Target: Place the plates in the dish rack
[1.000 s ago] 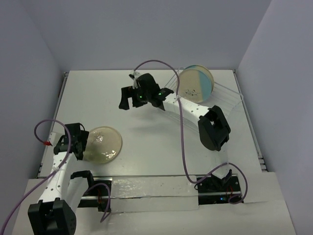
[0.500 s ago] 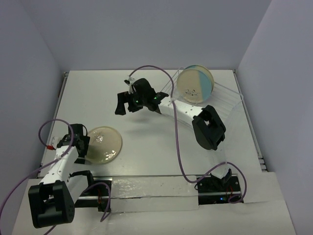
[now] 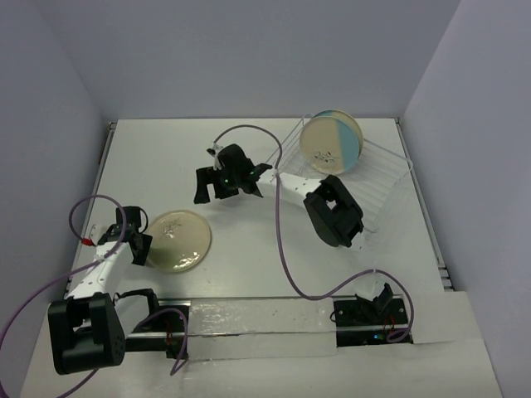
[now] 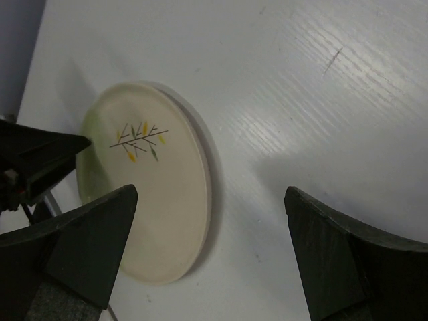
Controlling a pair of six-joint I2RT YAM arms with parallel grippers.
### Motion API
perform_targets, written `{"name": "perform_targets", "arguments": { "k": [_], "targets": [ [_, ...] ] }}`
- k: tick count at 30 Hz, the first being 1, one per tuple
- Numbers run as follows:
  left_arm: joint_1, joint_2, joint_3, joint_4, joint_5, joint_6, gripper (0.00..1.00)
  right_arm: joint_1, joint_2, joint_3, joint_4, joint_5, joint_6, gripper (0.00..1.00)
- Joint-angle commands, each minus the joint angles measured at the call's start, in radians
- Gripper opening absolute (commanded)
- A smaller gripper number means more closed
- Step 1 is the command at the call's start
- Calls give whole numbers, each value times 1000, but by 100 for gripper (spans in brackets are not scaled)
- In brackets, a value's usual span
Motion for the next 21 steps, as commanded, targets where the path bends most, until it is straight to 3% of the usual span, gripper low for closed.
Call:
{"name": "perform_targets", "arguments": {
  "k": [1, 13, 21],
  "targets": [
    [4, 32, -26, 52, 71, 13, 45, 25, 56, 83, 7, -10, 14, 98],
    [4, 110, -22, 100, 89, 97, 26, 68, 148, 149, -24, -22, 31, 93],
    [4, 133, -18, 141, 123, 127, 25, 120, 163, 184, -61, -14, 17, 87]
  ]
}}
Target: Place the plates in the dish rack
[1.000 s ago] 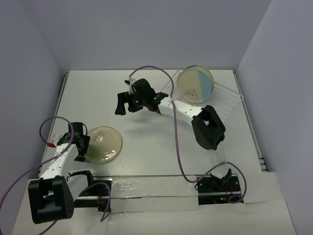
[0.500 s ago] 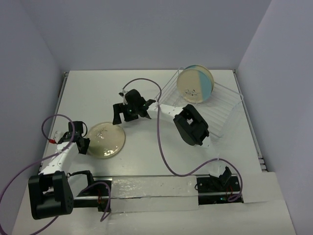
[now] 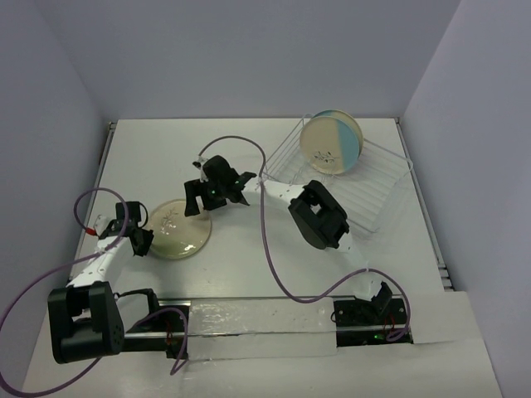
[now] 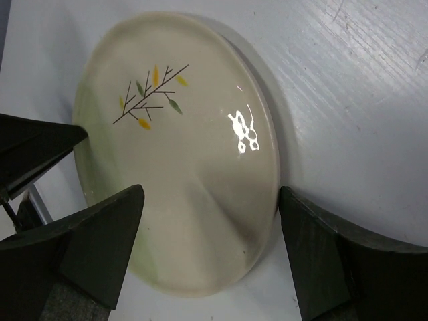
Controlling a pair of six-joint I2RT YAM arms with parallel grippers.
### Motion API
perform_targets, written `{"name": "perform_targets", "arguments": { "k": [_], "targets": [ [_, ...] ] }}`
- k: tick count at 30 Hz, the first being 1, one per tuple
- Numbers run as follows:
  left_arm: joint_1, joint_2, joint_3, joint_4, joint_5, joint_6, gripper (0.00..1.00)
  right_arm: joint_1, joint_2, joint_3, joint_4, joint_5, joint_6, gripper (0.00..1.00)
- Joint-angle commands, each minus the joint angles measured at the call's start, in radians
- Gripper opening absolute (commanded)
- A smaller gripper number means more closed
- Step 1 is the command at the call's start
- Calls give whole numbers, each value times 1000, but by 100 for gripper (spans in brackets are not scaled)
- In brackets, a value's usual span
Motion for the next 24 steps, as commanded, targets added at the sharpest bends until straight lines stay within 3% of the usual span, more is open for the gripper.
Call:
{"name": "perform_targets", "arguments": {
  "k": [1, 5, 8, 10, 13, 16, 19, 24],
  "targets": [
    [3, 46, -39, 29, 60, 21, 25, 39, 16, 64, -22, -13, -3, 87],
    [3, 21, -51, 32, 61, 34, 25, 25, 11, 91, -49, 17, -29, 84],
    [3, 6, -58, 41, 71, 50, 25, 18, -5, 98, -50, -57, -23, 67],
    [3, 4, -62, 54, 89, 55, 24, 18, -15, 96, -45, -120, -18, 62],
    [1, 13, -65, 76, 113, 63, 19, 18, -42, 92, -39, -193, -37, 53],
    [3, 23, -67, 89, 132, 72, 2, 15, -99, 85, 2, -309, -59, 42],
    [3, 20, -74, 118, 164, 90, 0, 15, -122, 79, 64, -437, -31, 41],
    [3, -3, -92, 161, 208, 113, 0, 23, -103, 77, 95, -474, 7, 40]
  ]
}}
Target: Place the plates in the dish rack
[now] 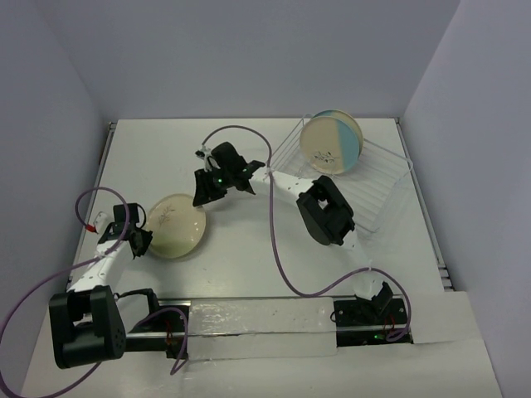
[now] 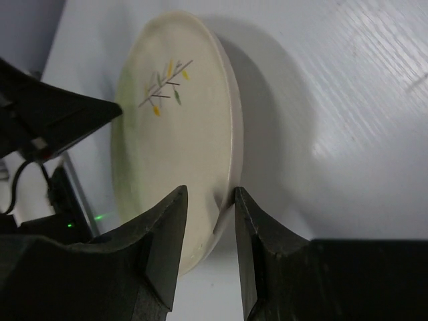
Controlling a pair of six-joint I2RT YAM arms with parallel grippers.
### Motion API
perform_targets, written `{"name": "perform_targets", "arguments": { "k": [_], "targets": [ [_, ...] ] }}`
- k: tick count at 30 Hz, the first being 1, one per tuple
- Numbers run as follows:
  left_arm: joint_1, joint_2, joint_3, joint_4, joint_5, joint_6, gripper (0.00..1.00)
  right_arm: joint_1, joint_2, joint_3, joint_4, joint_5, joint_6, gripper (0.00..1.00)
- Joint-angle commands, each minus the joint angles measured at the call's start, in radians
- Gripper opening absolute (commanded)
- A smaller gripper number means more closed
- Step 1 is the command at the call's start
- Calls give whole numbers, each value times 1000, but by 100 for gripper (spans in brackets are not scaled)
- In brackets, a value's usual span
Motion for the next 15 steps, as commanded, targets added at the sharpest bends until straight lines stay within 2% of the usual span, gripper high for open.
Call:
{"name": "perform_targets", "arguments": {
  "k": [1, 10, 15],
  "targets": [
    [-12, 22, -62, 101, 196, 6, 0, 86, -72, 33, 135, -291, 74, 40],
    [-12, 8, -71, 140, 230, 43, 0, 121, -25, 5, 161, -260, 108, 40],
    [-12, 13, -73, 149, 244, 53, 0, 127, -10, -16, 161, -192, 120, 40]
  ]
}}
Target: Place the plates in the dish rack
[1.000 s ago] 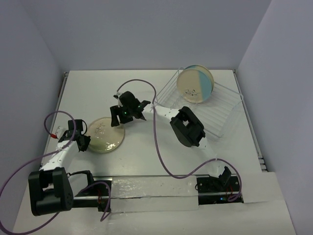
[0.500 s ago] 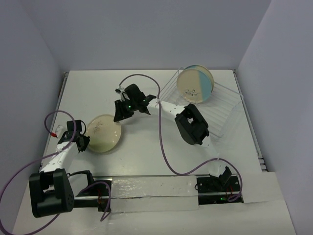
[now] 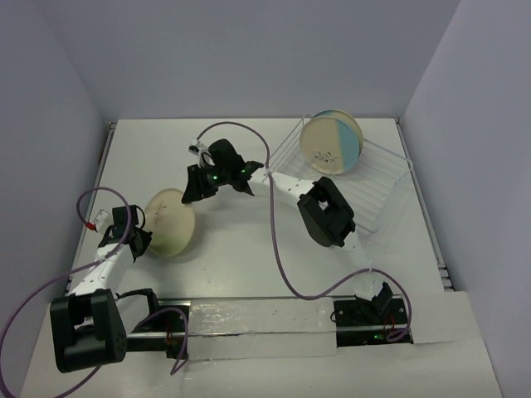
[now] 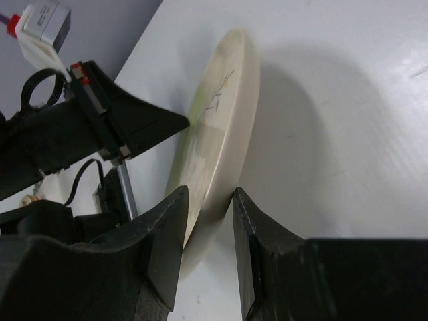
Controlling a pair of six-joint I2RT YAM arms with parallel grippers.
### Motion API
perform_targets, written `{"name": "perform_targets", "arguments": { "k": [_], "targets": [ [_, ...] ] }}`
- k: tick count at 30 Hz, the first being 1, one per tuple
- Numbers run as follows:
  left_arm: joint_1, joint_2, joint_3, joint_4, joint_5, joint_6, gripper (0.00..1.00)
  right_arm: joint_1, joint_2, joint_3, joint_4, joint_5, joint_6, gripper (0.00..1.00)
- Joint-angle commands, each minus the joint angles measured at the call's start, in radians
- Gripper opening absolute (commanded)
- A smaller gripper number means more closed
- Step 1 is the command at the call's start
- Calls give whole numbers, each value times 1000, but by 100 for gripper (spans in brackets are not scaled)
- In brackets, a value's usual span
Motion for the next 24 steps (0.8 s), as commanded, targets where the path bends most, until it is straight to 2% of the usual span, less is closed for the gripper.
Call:
{"name": "perform_targets", "arguments": {
  "k": [1, 5, 8, 12, 14, 16, 18, 19, 20, 21, 23, 24],
  "targets": [
    [-20, 35, -40, 86, 240, -26, 0, 115, 10, -16, 14, -93, 45, 41],
    [-20, 24, -44, 87, 237, -24, 0, 130, 18, -20, 14, -66, 56, 41],
    [-20, 18, -46, 87, 237, -23, 0, 134, 24, -18, 14, -54, 69, 35],
    [-20, 0, -53, 102, 255, -16, 0, 134, -22, -46, 12, 61, 36, 14],
    [-21, -26, -61, 121, 279, -14, 4, 132, -52, -61, 6, 112, 9, 3],
    [-23, -75, -63, 132, 299, -11, 13, 126, -93, -60, -5, 164, -26, 0],
    [-25, -123, -52, 121, 303, -13, 28, 114, -119, -49, -18, 216, -70, 0],
    [-27, -163, -43, 108, 301, -12, 40, 106, -137, -42, -21, 228, -90, 0],
    [-30, -231, -23, 82, 293, -18, 61, 95, -163, -34, -24, 233, -122, 0],
    [-32, -297, -5, 65, 262, -24, 73, 80, -188, -23, -26, 230, -143, 0],
    [-33, -381, 16, 39, 224, -44, 92, 46, -223, 3, -28, 201, -189, 0],
    [-34, -414, 28, 37, 215, -49, 96, 33, -241, 11, -31, 188, -212, 0]
  ]
}}
